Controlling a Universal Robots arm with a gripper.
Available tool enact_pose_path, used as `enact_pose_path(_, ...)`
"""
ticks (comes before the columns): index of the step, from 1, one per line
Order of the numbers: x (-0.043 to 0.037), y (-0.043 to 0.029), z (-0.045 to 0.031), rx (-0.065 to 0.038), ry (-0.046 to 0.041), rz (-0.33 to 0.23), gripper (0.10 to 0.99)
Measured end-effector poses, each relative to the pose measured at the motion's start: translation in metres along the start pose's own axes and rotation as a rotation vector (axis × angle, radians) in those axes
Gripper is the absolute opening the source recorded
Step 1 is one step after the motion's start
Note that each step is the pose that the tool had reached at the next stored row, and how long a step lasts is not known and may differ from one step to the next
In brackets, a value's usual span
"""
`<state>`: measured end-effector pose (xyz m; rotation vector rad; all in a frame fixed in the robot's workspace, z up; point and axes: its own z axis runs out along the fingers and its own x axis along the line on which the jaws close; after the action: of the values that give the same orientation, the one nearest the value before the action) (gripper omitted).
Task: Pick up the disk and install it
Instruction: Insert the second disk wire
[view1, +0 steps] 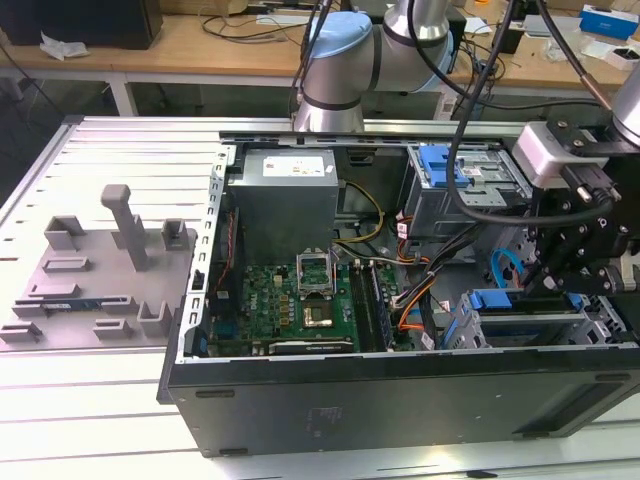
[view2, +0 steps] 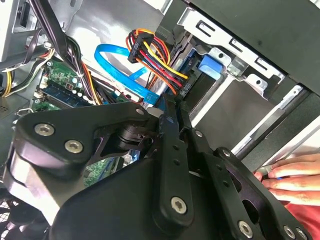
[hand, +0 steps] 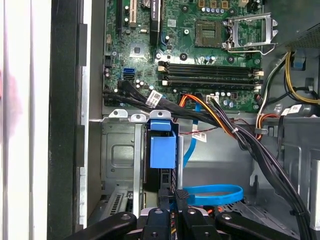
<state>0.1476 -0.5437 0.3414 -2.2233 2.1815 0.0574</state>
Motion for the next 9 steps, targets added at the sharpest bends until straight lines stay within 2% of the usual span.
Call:
enact_pose_path(5, 0.0001, -0.0001, 0.0029, 0.0, -0.0008, -0.006, 0.173)
enact_pose_path(6, 0.0, 0.0, 0.0013, 0.0, -0.0012, -0.006, 0.173)
enact_pose_path(7, 0.0, 0.0, -0.0001, 0.0, -0.0004, -0.006, 0.235)
enact_pose_path(9, -0.0003, 0.0, -0.0033, 0.0, -0.0005, -0.006, 0.235)
